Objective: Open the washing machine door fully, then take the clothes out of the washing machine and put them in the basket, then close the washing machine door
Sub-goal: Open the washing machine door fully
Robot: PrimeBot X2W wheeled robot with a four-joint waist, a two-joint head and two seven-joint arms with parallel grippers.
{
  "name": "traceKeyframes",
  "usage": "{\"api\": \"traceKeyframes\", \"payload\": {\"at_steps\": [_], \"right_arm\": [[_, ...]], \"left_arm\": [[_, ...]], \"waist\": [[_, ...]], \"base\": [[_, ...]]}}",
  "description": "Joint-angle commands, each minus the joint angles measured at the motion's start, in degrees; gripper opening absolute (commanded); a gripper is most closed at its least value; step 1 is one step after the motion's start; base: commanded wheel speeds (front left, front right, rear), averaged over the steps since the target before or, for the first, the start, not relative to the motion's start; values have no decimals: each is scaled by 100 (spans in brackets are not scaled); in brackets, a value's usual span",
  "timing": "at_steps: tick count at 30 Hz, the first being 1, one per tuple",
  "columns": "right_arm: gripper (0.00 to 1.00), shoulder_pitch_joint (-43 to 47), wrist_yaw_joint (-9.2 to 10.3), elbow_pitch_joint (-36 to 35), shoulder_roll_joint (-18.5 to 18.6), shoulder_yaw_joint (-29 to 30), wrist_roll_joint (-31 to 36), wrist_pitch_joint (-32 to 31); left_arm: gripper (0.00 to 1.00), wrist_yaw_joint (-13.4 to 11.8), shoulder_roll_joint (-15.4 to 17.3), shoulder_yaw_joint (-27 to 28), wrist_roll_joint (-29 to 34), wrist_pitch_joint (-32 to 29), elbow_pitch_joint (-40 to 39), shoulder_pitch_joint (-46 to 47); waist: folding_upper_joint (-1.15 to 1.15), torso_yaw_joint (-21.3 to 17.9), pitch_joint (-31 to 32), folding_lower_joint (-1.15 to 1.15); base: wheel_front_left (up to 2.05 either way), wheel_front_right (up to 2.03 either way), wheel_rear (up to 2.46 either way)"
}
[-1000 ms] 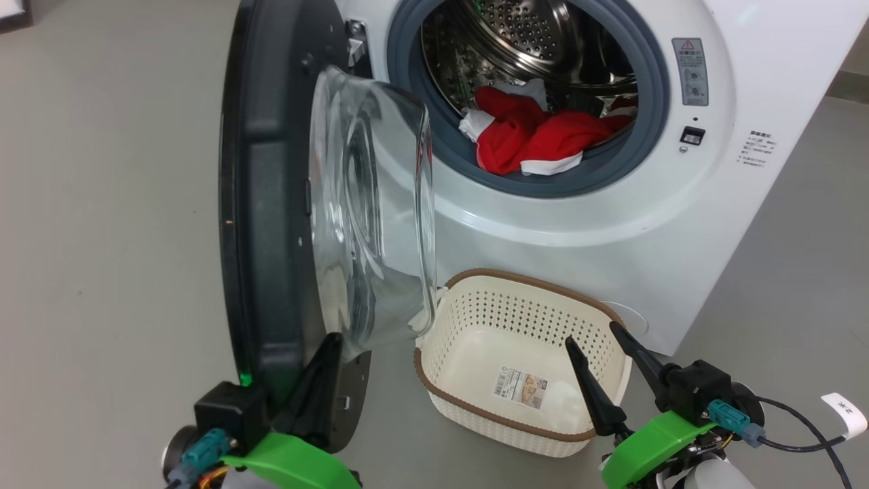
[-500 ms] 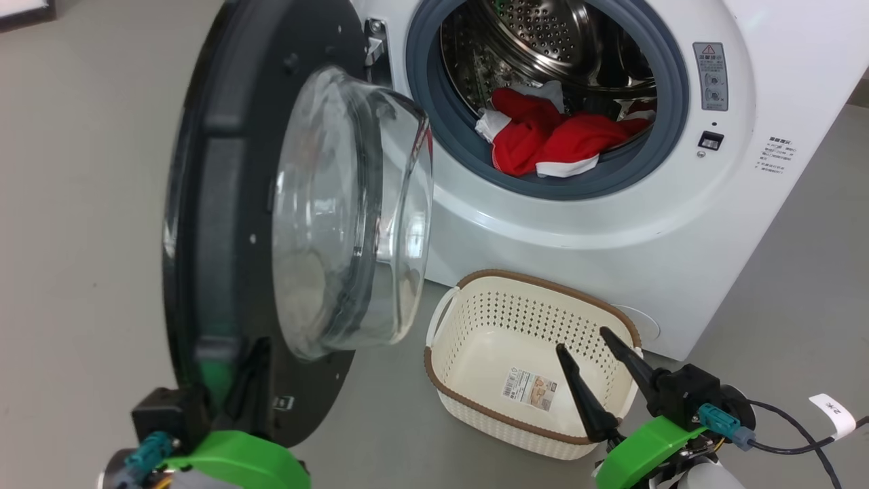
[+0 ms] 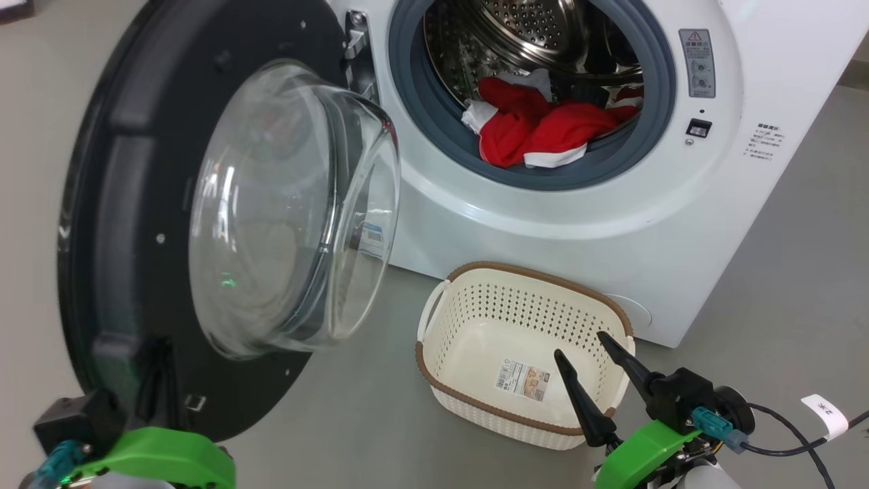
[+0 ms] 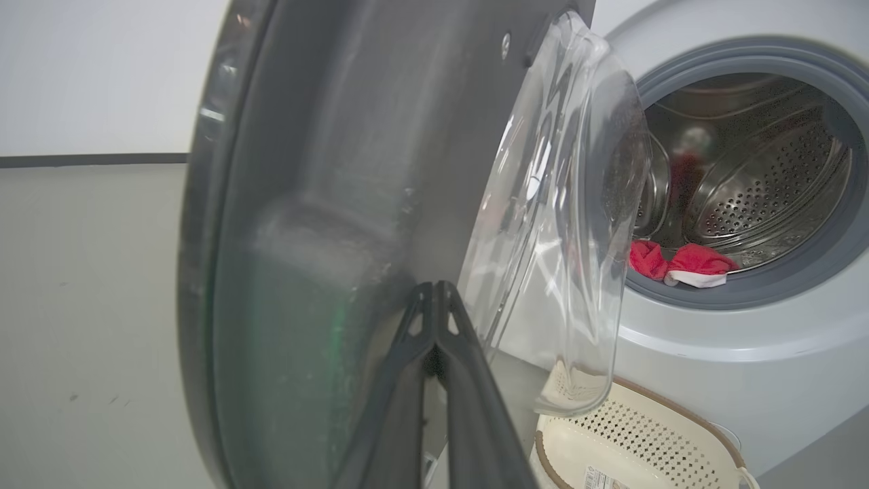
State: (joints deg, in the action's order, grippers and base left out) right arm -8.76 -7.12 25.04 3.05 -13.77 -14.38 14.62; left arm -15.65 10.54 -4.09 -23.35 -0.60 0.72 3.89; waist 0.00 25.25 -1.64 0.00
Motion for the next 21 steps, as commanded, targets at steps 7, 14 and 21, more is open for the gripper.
{"api": "traceKeyframes", "payload": {"at_steps": [7, 14, 21], "right_arm": [[100, -243, -36, -84, -17, -106, 178, 38], [100, -288, -36, -52, -17, -118, 299, 38], [100, -332, -36, 31, -17, -196, 434, 38]], "left_arm": [[0, -114, 355, 649, -146, 367, 148, 280], [0, -77, 484, 960, -251, 813, 655, 487], [0, 121, 518, 1116, -350, 1312, 1254, 729]], "waist": [[0, -82, -131, 0], [0, -109, -234, 0], [0, -86, -323, 0]], "base": [[0, 0, 0], [0, 0, 0], [0, 0, 0]]}}
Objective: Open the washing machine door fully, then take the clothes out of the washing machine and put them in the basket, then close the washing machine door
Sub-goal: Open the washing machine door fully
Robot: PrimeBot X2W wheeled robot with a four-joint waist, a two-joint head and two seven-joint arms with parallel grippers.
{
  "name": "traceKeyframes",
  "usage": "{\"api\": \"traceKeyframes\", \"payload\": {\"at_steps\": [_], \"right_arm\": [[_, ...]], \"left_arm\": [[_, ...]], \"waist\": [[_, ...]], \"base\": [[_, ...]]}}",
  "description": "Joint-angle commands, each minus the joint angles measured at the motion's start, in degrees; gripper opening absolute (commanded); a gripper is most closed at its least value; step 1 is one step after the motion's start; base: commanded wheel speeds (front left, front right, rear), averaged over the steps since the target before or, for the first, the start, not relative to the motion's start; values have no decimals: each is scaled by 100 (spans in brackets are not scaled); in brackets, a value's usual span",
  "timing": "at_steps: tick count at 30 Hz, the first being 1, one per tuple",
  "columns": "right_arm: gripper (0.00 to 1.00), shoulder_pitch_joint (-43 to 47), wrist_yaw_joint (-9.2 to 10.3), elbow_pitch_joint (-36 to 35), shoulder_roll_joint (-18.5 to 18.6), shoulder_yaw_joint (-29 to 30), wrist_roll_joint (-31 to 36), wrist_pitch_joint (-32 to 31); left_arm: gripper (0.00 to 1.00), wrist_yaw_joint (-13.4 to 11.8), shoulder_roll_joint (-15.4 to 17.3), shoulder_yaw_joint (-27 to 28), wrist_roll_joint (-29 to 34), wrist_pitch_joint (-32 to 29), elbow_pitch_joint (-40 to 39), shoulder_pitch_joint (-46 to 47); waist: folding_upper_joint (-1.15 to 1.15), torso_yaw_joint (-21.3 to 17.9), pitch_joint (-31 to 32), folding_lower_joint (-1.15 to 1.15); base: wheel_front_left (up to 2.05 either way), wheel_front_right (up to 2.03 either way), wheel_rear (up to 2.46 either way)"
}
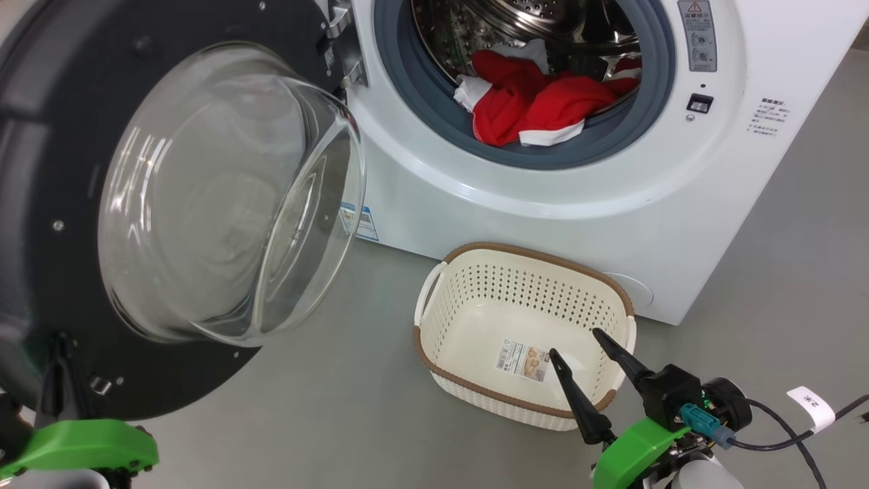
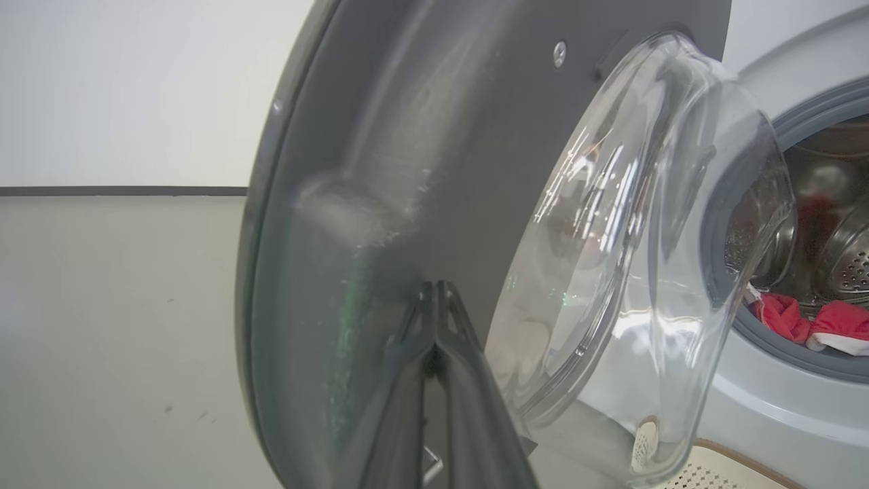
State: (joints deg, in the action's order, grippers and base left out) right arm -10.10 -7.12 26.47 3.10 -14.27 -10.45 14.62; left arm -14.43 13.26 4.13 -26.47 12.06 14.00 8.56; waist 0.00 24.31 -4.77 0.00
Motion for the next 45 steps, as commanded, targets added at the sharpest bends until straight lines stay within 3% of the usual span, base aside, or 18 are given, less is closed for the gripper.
{"api": "traceKeyframes", "payload": {"at_steps": [1, 18, 29, 37, 38, 39, 40, 41, 45], "right_arm": [[100, -199, -36, -103, -23, -144, 58, 38], [100, -395, -36, 74, -23, -239, 219, 38], [100, -477, -36, 278, -23, -228, -72, 38], [100, -510, -36, 320, -23, -96, -184, 38], [100, -507, -36, 318, -23, -75, -199, 38], [100, -504, -36, 313, -23, -49, -214, 38], [100, -499, -36, 302, -23, -21, -233, 38], [100, -494, -36, 289, -23, 9, -255, 38], [100, -468, -36, 230, -23, 186, -352, 38]], "left_arm": [[0, 31, 249, 302, -48, 81, -1, 313], [0, 338, 263, 789, -230, 288, 1159, 1028], [0, 749, 169, 1393, -60, 293, 1328, 1180], [0, 1190, -91, 1713, -68, 293, 1270, 1238], [17, 1220, -128, 1730, -30, 293, 1220, 1213], [44, 1257, -179, 1748, -19, 293, 1163, 1186], [87, 1288, -231, 1770, -13, 293, 1096, 1155], [100, 1320, -267, 1780, 8, 294, 1011, 1120], [100, 1424, -356, 1757, 157, 294, 559, 948]], "waist": [[0, 17, -25, 0], [0, -22, -271, 0], [0, -143, -333, 0], [0, -206, -188, 0], [0, -213, -155, 0], [0, -220, -123, 0], [0, -228, -89, 0], [0, -239, -60, 0], [0, -309, 55, 0]], "base": [[0, 0, 0], [0, 0, 0], [0, 0, 0], [0, 0, 0], [0, 0, 0], [0, 0, 0], [0, 0, 0], [0, 0, 0], [0, 0, 0]]}}
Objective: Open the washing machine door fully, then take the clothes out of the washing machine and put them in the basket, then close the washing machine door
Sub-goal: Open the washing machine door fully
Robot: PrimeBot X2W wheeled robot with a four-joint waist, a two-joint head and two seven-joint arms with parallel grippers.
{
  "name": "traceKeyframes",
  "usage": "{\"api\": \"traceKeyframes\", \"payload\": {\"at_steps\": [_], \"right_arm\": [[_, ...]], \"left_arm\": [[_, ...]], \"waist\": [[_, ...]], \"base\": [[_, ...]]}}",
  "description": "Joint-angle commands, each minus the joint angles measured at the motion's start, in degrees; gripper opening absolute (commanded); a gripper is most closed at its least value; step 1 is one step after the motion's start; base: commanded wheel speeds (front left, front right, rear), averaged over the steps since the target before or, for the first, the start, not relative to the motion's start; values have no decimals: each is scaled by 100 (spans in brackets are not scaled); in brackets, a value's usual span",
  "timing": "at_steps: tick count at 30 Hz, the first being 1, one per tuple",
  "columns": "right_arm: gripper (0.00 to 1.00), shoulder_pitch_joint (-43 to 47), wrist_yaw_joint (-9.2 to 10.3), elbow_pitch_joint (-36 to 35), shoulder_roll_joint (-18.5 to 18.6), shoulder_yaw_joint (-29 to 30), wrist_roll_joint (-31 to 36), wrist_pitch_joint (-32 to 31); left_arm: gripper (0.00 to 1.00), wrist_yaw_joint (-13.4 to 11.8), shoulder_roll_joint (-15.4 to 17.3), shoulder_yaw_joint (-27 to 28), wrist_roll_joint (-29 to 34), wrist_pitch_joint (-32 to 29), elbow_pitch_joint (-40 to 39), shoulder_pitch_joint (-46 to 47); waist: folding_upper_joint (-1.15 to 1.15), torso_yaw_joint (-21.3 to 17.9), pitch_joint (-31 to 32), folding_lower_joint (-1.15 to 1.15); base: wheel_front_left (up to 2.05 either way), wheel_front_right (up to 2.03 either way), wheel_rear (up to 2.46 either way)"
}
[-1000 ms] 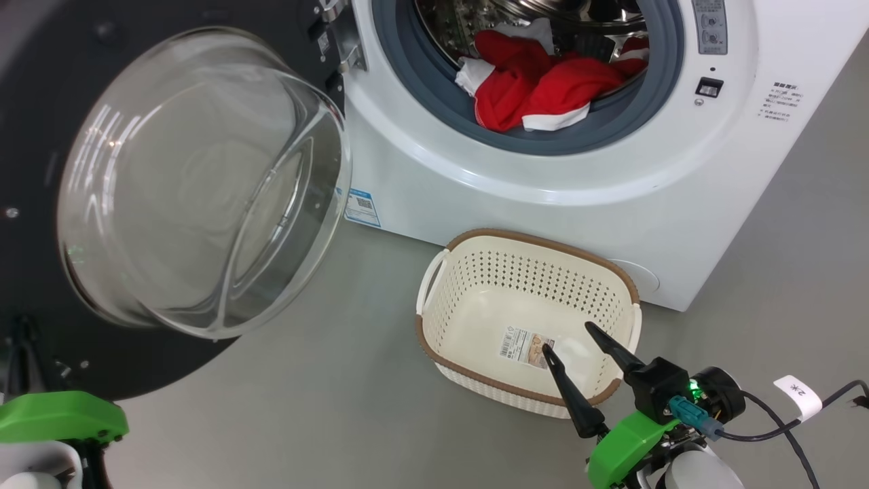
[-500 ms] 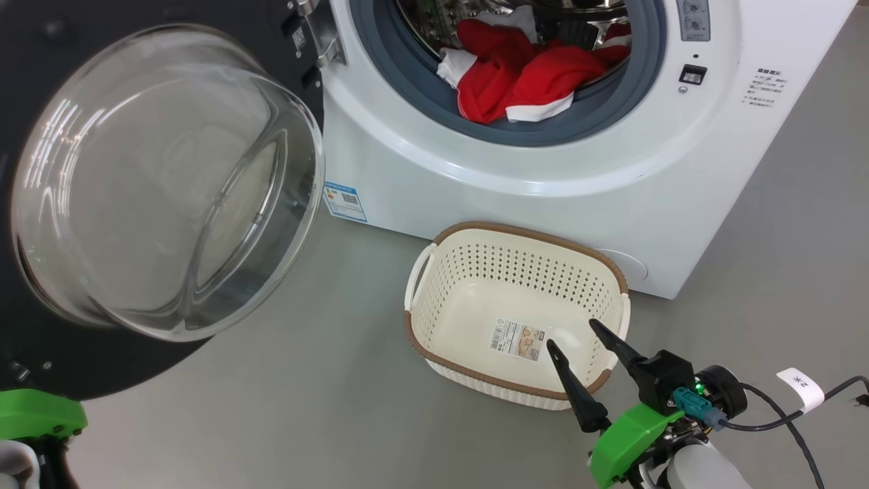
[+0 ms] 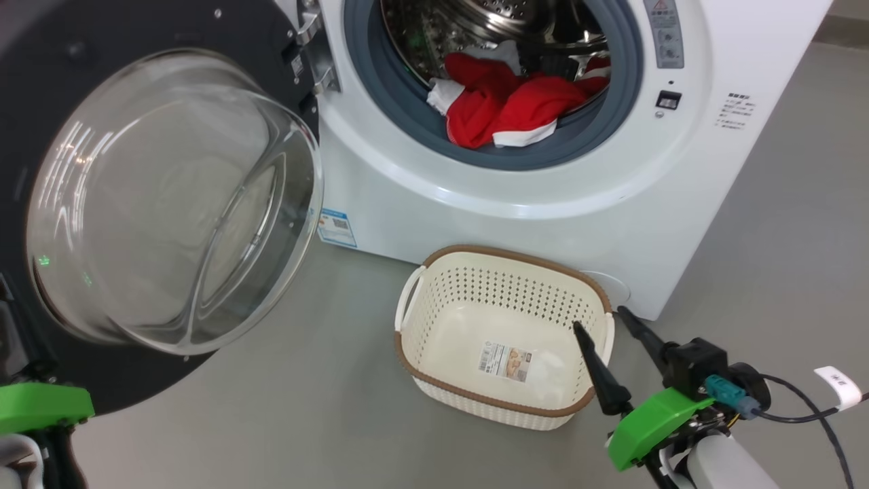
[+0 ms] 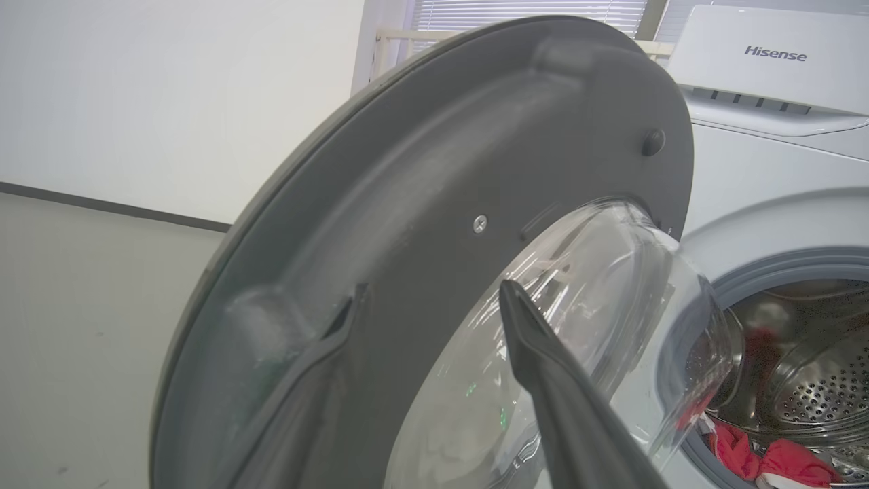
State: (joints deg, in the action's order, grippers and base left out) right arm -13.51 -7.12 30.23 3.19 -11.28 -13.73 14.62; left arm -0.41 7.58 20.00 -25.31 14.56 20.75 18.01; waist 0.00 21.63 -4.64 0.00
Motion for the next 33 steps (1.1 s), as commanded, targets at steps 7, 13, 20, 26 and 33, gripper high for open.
{"api": "traceKeyframes", "payload": {"at_steps": [7, 13, 20, 26, 33], "right_arm": [[100, -100, -36, -566, -31, 237, -64, 38], [100, -17, -36, -933, -31, 440, -1, 38], [100, 83, -36, -1232, -31, 582, 114, 38], [100, 129, -36, -1464, -31, 711, 202, 38], [100, 220, -36, -1673, -31, 756, 361, 38]], "left_arm": [[100, 116, 34, -130, 322, -31, -953, -337], [100, 358, -113, -587, 278, -307, -1642, -464], [100, 647, -120, -1305, 350, -382, -2136, -791], [100, 696, -45, -1594, 447, -366, -2053, -926], [100, 750, 107, -1647, 168, -263, -1901, -1221]], "waist": [[0, -321, 192, 0], [0, -650, 313, 0], [0, -1125, 272, 0], [0, -1576, 179, 0], [0, -2096, 148, 0]], "base": [[0, 0, 0], [0, 0, 0], [0, 0, 0], [0, 0, 0], [0, 0, 0]]}}
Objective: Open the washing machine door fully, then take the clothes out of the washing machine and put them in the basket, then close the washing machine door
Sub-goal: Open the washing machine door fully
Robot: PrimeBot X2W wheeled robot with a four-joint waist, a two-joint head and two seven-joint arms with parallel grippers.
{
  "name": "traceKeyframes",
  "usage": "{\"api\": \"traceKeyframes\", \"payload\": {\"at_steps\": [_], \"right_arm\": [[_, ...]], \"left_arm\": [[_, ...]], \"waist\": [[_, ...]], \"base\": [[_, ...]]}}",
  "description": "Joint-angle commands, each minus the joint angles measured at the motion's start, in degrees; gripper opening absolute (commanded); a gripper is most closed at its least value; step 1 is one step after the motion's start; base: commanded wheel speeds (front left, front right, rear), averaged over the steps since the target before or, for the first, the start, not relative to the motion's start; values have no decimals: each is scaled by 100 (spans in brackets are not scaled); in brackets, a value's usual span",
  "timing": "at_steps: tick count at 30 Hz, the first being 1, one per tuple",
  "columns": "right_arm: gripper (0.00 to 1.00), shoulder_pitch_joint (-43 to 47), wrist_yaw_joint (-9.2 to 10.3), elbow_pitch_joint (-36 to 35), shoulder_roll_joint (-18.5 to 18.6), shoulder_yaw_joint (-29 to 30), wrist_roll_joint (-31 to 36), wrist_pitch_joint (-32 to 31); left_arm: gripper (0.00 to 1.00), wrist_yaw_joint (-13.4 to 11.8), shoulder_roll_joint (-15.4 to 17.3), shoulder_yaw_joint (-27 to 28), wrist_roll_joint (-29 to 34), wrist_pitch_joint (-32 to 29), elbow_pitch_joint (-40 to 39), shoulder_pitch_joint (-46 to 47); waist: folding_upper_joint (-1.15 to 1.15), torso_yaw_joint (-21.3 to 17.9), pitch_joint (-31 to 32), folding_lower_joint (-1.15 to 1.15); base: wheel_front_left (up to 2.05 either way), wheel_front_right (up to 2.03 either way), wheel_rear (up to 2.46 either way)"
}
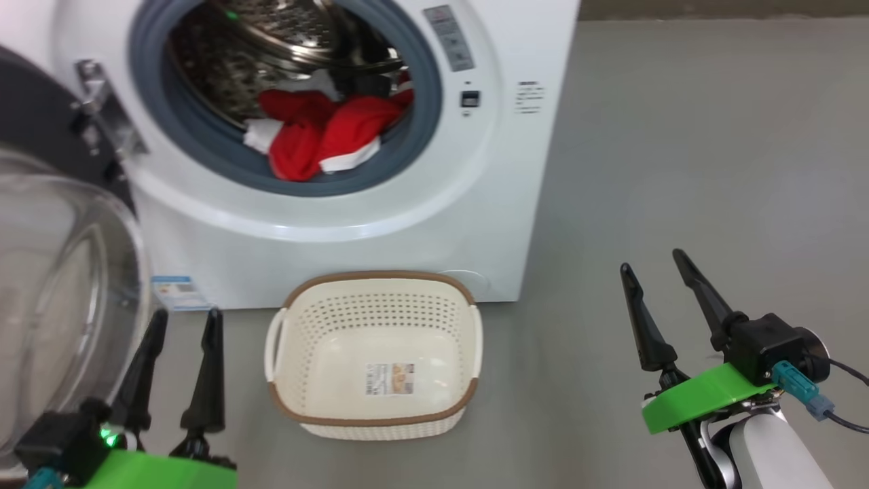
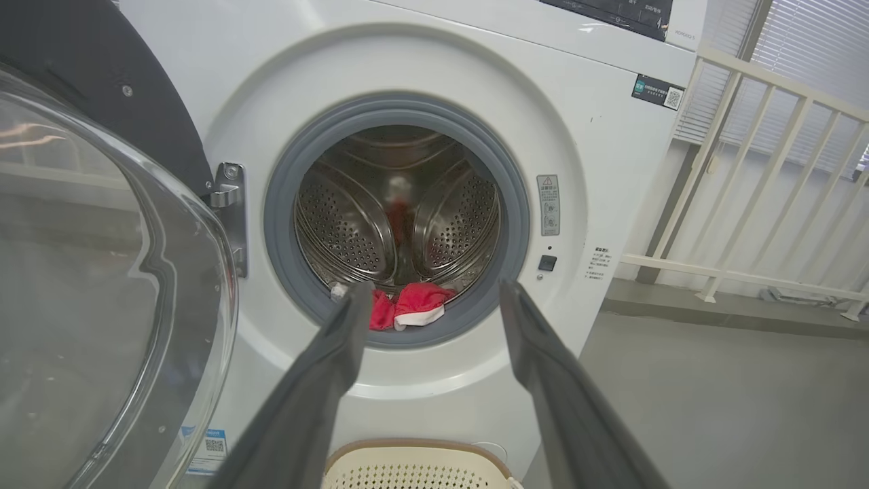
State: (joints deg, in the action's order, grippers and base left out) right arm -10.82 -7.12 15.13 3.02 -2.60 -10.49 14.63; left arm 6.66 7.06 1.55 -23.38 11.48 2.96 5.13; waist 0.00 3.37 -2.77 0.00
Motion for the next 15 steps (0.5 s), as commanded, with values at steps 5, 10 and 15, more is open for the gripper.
{"api": "traceKeyframes", "payload": {"at_steps": [5, 10, 15], "right_arm": [[100, 103, -36, -286, -14, -204, 18, 37], [100, 339, -36, -415, -14, -139, 114, 37], [100, 532, -36, -553, -14, -175, 183, 37]], "left_arm": [[100, 0, 290, 332, 58, 167, -142, -289], [100, -108, 279, 426, 149, 247, -124, -590], [100, -164, 302, 457, 245, 280, -89, -898]], "waist": [[0, -546, 4, 0], [0, -675, 81, 0], [0, -788, 203, 0]], "base": [[0, 0, 0], [0, 0, 0], [0, 0, 0]]}}
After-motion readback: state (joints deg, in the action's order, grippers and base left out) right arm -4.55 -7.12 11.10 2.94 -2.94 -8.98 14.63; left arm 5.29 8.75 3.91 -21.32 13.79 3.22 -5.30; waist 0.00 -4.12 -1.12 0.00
